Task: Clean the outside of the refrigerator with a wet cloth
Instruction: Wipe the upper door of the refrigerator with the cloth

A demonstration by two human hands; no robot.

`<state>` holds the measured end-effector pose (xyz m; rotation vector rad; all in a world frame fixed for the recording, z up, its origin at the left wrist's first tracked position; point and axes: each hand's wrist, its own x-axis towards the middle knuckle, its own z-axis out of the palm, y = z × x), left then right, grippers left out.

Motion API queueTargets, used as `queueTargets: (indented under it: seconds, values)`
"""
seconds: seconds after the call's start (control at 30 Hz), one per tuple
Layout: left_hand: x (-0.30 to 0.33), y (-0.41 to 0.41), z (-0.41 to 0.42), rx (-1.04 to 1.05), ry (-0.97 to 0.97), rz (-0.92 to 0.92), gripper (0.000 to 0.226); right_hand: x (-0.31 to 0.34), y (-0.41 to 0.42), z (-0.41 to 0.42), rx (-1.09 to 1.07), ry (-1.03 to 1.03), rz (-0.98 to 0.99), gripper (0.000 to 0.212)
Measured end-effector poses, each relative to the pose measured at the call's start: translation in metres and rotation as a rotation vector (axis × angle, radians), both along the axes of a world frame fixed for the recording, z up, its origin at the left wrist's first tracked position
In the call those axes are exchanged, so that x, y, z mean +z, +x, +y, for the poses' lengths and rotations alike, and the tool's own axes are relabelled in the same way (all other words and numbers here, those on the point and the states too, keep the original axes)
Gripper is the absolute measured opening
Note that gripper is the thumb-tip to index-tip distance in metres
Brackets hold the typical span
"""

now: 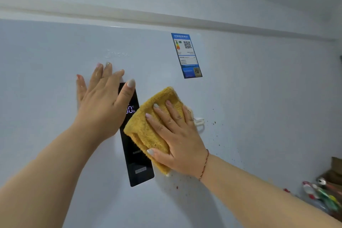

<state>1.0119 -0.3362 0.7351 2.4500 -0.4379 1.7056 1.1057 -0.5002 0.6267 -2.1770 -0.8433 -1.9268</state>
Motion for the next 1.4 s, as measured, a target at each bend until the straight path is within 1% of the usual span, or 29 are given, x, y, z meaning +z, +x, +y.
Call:
queueTargets:
  seconds: [0.07,0.13,0.3,0.5,0.57,0.67,0.73,0.83,1.03,1.2,1.27,1.4]
  values:
    - [-0.001,0.0,0.001,-0.019,-0.003,-0.003,0.096,-0.002,0.008,-0.024,-0.024,-0.105,-0.036,0.072]
    - [-0.002,-0.001,0.003,-0.046,-0.007,-0.002,0.095,-0.002,0.02,-0.048,-0.035,-0.067,-0.003,0.072]
    - [-0.006,0.001,0.008,-0.088,-0.012,-0.01,0.092,-0.025,0.038,-0.085,-0.049,0.362,0.26,0.074]
    - [-0.034,-0.002,0.008,-0.161,-0.048,-0.022,0.081,-0.053,0.027,-0.056,-0.05,0.712,0.443,0.082]
    - [-0.046,-0.006,0.006,-0.171,-0.072,-0.032,0.08,-0.057,0.022,-0.04,-0.038,0.786,0.502,0.086]
    - [-0.064,-0.011,0.0,-0.167,-0.095,-0.041,0.076,-0.066,0.01,-0.019,-0.015,0.8,0.536,0.088]
    - [-0.075,-0.014,-0.004,-0.181,-0.101,-0.036,0.073,-0.074,0.0,-0.001,-0.005,0.752,0.504,0.084]
    - [-0.088,-0.017,-0.009,-0.202,-0.086,-0.011,0.071,-0.091,-0.017,0.029,-0.011,0.611,0.375,0.079]
    - [-0.105,-0.017,-0.011,-0.164,-0.053,0.033,0.075,-0.127,-0.038,0.06,0.062,0.224,0.176,0.074]
    - [-0.12,-0.017,-0.012,-0.127,-0.033,0.056,0.075,-0.147,-0.024,0.033,0.072,-0.079,0.021,0.069]
    - [-0.125,-0.017,-0.013,-0.118,-0.043,0.068,0.075,-0.15,-0.016,0.014,0.057,-0.173,-0.008,0.069]
    - [-0.13,-0.014,-0.012,-0.092,-0.047,0.083,0.074,-0.157,-0.001,-0.023,0.037,-0.221,-0.006,0.071]
